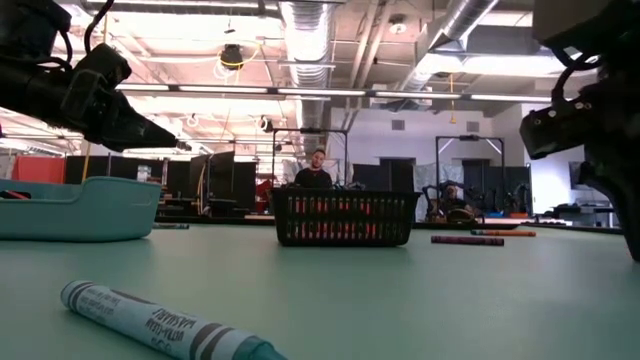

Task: Sort crayons
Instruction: Put the orange crayon into the orange bin

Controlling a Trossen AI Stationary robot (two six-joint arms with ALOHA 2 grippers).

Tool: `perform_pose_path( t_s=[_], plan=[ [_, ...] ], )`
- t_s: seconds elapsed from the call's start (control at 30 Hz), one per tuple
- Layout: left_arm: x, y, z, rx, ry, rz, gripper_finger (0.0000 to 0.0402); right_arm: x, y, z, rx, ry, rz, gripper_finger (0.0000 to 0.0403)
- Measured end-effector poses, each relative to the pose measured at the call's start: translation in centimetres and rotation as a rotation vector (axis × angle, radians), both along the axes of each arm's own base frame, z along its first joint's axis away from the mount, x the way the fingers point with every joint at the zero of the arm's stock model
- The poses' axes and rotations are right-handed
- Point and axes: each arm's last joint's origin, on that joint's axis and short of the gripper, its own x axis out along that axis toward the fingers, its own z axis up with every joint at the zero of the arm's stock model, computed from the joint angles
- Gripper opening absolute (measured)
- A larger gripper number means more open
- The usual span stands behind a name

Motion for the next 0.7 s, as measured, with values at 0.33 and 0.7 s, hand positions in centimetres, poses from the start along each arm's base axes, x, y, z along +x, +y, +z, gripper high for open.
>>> perform_pose_path(
  t_s=[0.33, 0.7],
  plan=[
    [0.0, 0.0, 0.0, 0.000, 0.004, 0.000, 0.0129, 0.3, -1.5, 5.2, 0.131, -0.185, -0.359, 0.0087],
    [0.0, 0.0, 0.0, 0.000, 0.004, 0.000, 0.0129, -2.6, -0.2, 4.7, 0.136, 0.099, -0.840, 0.0087]
  ],
)
